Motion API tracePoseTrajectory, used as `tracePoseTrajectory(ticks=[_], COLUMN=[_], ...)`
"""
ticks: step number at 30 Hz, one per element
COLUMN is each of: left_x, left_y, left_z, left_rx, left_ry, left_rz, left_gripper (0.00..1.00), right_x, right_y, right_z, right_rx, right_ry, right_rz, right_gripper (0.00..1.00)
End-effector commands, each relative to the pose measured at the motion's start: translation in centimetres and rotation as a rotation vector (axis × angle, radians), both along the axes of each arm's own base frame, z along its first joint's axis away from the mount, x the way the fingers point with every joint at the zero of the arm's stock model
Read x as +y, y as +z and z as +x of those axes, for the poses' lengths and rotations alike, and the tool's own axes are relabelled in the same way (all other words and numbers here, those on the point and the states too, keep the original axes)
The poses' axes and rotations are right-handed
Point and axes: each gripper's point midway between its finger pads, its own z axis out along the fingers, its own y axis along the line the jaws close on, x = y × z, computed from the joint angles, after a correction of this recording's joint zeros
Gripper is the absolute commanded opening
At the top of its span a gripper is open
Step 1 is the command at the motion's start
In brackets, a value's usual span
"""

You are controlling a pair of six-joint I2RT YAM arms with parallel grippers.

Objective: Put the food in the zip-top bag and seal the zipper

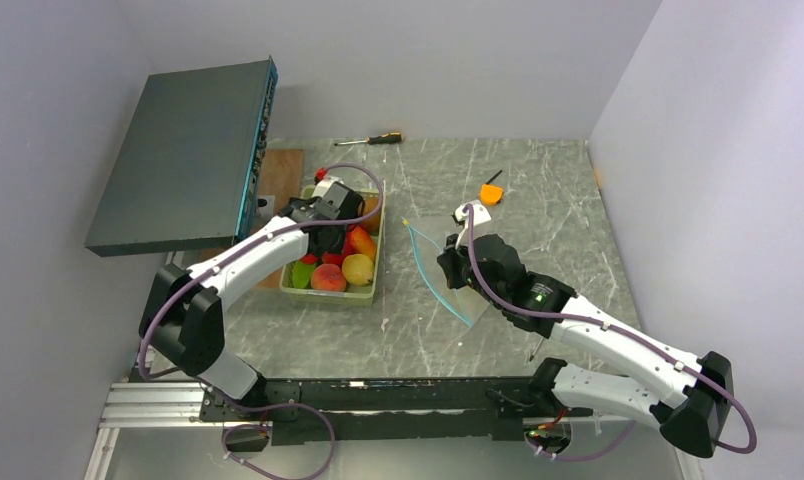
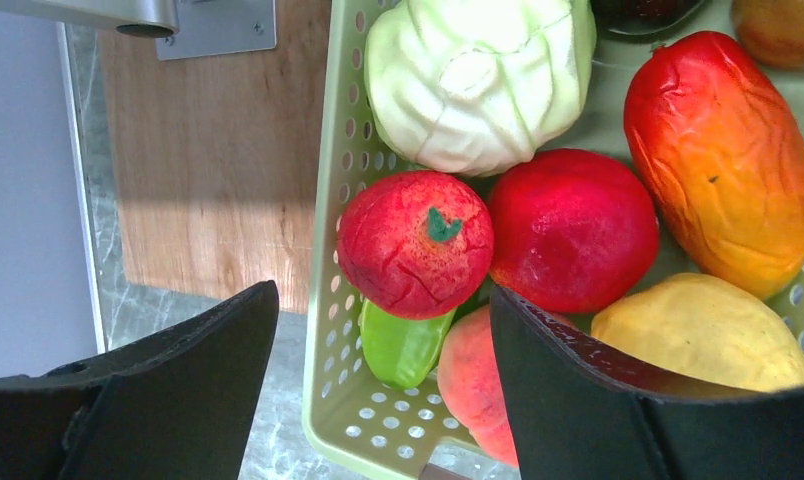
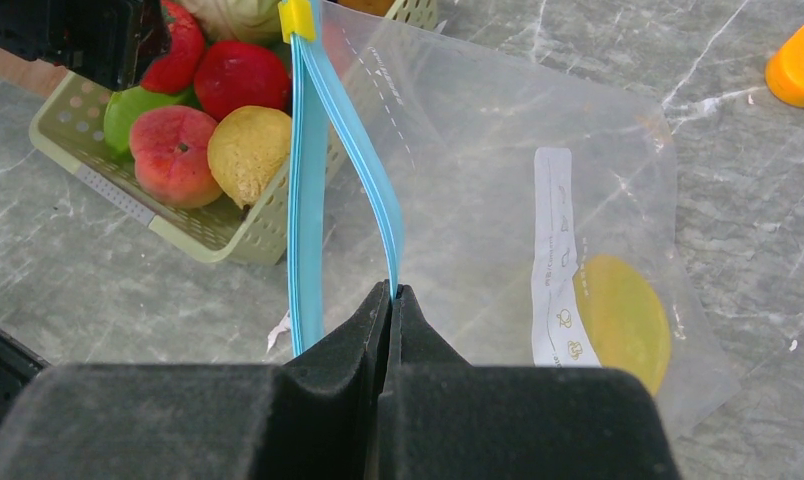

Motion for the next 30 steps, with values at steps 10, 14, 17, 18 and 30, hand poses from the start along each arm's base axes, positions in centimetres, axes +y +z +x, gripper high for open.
tracePoseTrajectory(ticks=[10,14,17,18,30], left_x=[-0.5,-0.6,-0.5,-0.6,-2.2], left_y=[-2.0,-2.3,-2.4,-2.4,2.6], left_z=[1.9,1.7,1.4,1.3,0.2], left_rx=[0.039,0.048,0.055,0.059,0.042], left_ry=[0.002,-0.002,-0.006,-0.010,-0.068], left_rz=[-0.009,-0.016,-0.020,-0.023,-0.137], left_gripper=[0.75,0.69,0.62,0.60,0.38], right_x=[0.1,0.1,0.1,0.1,0.2], right_y=[2.0,2.0,2.1,2.1,2.3], right_z=[0.5,0.5,0.5,0.5,0.4], right_rx=[-0.043,-0.045,-0.044,-0.044,-0.048], right_ry=[-0.018,-0.019,-0.019,-0.018,-0.011], right_rz=[0.039,0.040,0.040,0.040,0.049], right_gripper=[0.00,0.00,0.00,0.00,0.00])
